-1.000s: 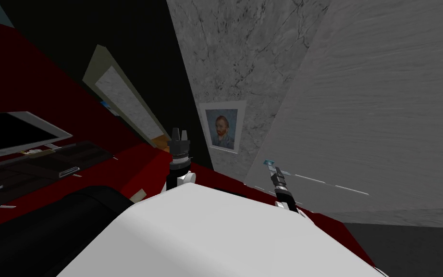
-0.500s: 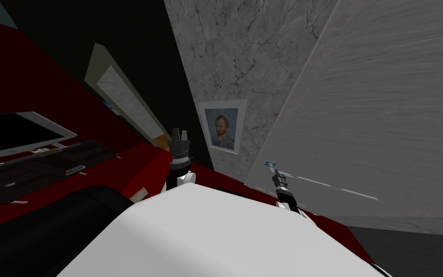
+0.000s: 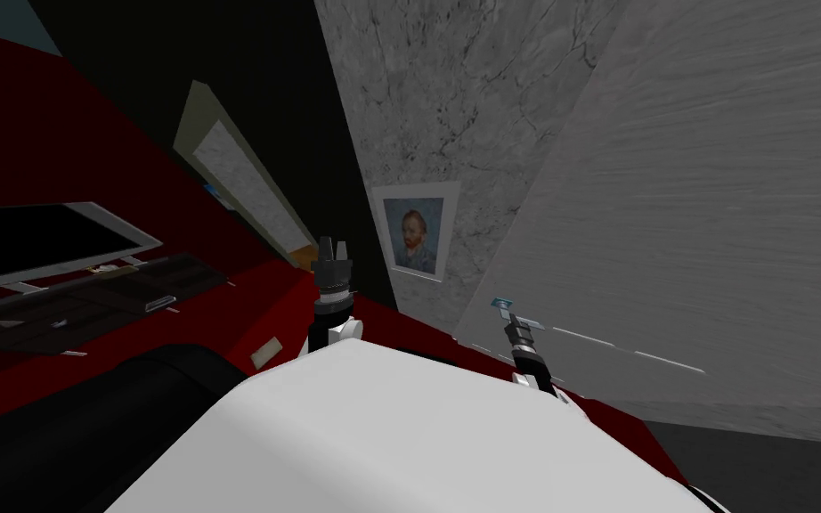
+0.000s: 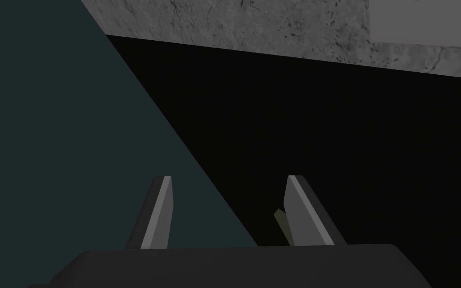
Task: Pull the door open
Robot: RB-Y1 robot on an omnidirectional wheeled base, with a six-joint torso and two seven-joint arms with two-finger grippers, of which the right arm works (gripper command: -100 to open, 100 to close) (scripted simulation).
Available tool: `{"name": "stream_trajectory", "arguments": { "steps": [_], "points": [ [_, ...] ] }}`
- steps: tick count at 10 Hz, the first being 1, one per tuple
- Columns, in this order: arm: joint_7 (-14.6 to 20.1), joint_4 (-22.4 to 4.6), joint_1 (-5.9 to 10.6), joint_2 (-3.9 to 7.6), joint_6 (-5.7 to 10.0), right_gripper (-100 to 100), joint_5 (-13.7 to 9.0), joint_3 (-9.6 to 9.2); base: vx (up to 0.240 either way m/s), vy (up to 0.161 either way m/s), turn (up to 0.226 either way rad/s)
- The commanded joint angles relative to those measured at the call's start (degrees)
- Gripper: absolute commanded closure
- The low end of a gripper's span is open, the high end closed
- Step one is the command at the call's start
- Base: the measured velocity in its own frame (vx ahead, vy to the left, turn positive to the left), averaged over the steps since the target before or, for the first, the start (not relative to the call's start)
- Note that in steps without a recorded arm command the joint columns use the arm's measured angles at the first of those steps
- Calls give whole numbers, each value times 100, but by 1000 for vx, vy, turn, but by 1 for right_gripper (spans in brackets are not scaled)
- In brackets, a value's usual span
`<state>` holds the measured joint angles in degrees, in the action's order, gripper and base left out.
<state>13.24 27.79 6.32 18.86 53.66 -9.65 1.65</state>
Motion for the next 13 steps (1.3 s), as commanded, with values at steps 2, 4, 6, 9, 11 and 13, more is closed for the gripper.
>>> {"name": "stream_trajectory", "arguments": {
  "steps": [2, 4, 6, 9, 11, 13],
  "points": [
    [68, -25, -31, 0, 17, 100, 115, 30, -202, -62, 170],
    [140, -77, -16, 18, 59, 100, 223, 74, -202, -69, 187],
    [211, -129, -1, 37, 101, 100, 331, 119, -229, -72, 217],
    [306, -198, 19, 61, 157, 100, 474, 177, -232, -90, 198],
    [308, -207, 25, 56, 151, 100, 485, 174, -132, -27, 59],
    [317, -153, -28, 44, 128, 100, 513, 192, -196, -32, 158]
  ]
}}
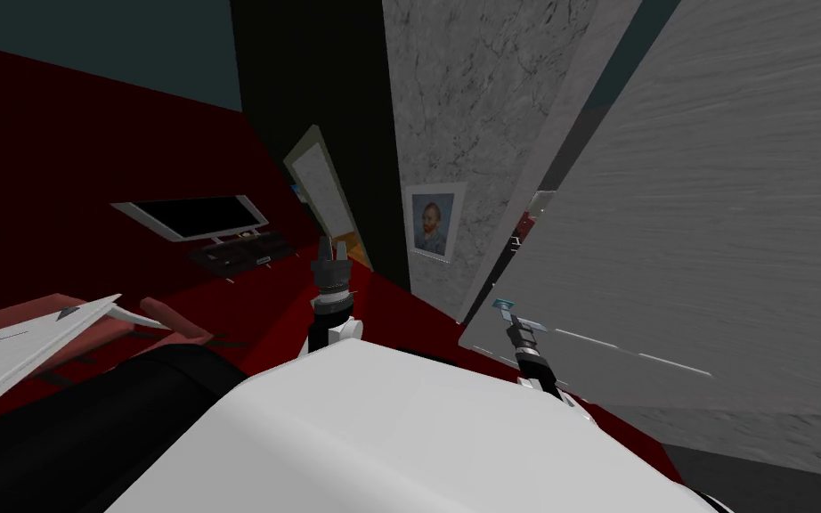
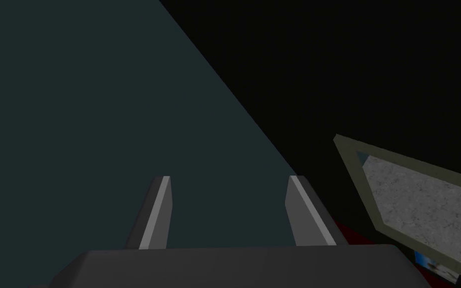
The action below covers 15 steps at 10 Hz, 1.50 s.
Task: Pull the door open
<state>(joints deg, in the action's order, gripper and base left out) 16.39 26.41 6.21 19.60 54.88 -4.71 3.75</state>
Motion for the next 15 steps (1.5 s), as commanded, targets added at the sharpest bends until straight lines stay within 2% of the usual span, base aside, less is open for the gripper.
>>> {"name": "stream_trajectory", "arguments": {
  "steps": [1, 6, 9, 15],
  "points": [
    [6, 17, -37, -31, -2, 100, 29, -5, -245, -71, 188],
    [27, 243, -187, -39, -65, 100, 97, 85, -262, -105, 259],
    [28, 266, -200, -52, -77, 100, 112, 88, -174, -53, 99],
    [447, 406, -419, 161, 242, 100, 425, -347, -210, -54, 54]
  ]
}}
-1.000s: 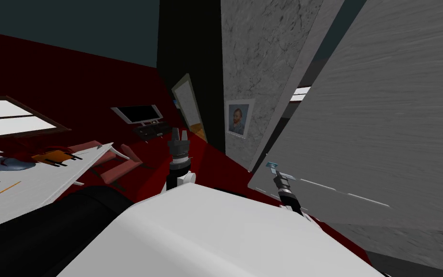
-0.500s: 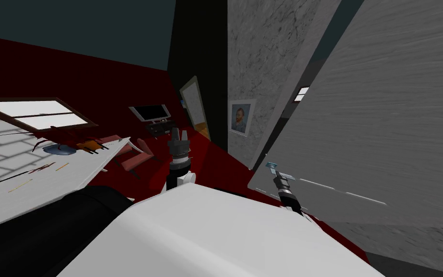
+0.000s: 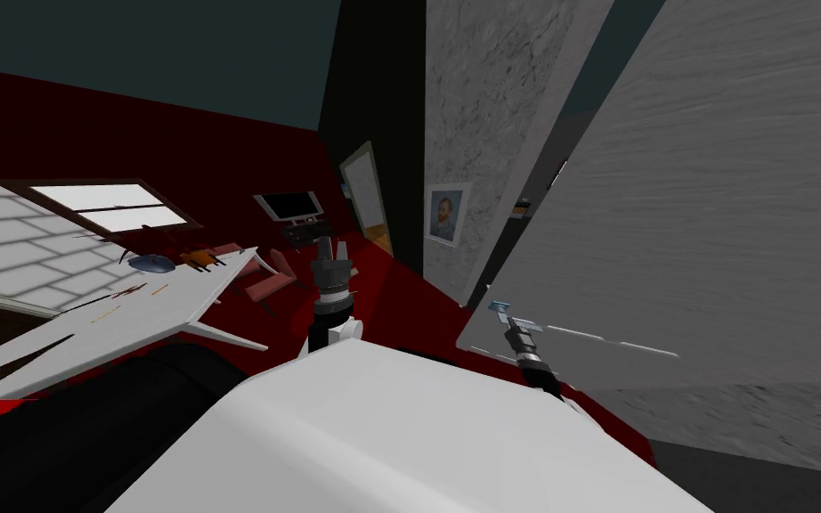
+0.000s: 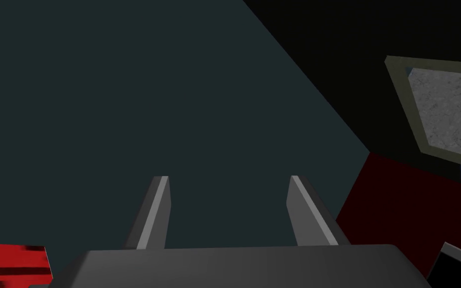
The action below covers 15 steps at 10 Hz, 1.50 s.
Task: Pull the door open
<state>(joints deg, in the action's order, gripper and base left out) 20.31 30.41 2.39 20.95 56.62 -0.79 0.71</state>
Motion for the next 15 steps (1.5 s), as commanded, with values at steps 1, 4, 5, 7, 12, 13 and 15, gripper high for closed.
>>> {"name": "stream_trajectory", "arguments": {
  "steps": [1, 4, 5, 7, 12, 13, 15],
  "points": [
    [123, 27, -72, 62, 120, 100, 80, -111, -252, -102, 47],
    [195, -105, -133, 116, 302, 100, 96, -138, -147, -38, 121],
    [282, -139, -226, 200, 465, 100, 118, -167, -192, -59, 155],
    [408, -189, -361, 320, 699, 100, 149, -209, -195, -60, 167],
    [539, -240, -503, 446, 944, 100, 181, -254, -125, -43, 88],
    [539, -240, -503, 446, 944, 100, 181, -254, -42, -14, -4],
    [539, -254, -432, 408, 918, 100, 224, -342, -65, -19, 17]
  ]
}}
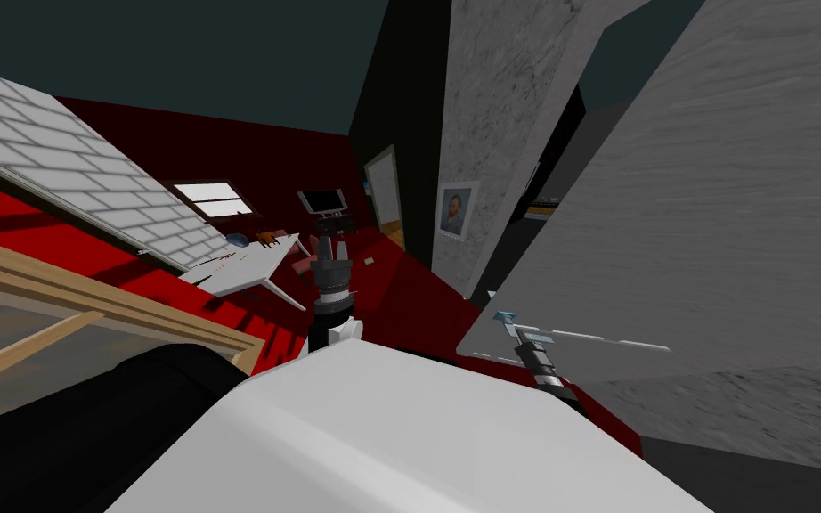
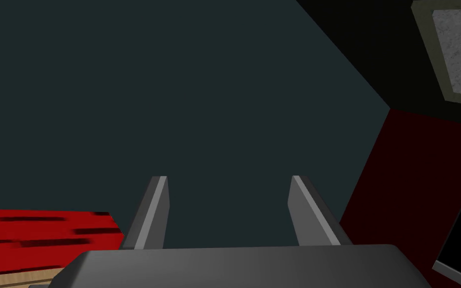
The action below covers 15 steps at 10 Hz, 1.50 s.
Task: Pull the door open
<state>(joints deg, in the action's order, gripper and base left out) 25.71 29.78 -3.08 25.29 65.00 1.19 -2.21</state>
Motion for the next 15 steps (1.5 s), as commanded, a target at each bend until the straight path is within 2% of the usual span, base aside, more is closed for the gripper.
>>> {"name": "stream_trajectory", "arguments": {
  "steps": [1, 2, 3, 10, 11, 13, 14, 15],
  "points": [
    [-1, -192, 114, -25, 80, 100, 26, -49, -153, -44, 30],
    [-1, -192, 114, -25, 80, 100, 26, -49, -83, -12, 4],
    [3, -250, 251, -51, 70, 100, 74, -158, -152, -37, 0],
    [16, -456, 735, -146, 30, 100, 245, -545, -192, -102, 29],
    [16, -456, 735, -146, 30, 100, 245, -545, -106, -84, 25],
    [19, -505, 849, -169, 21, 100, 286, -637, -135, -126, 24],
    [14, -508, 841, -171, 16, 100, 274, -613, -65, -55, 33],
    [34, -533, 739, -129, 185, 100, 302, -656, -17, -13, 35]
  ]
}}
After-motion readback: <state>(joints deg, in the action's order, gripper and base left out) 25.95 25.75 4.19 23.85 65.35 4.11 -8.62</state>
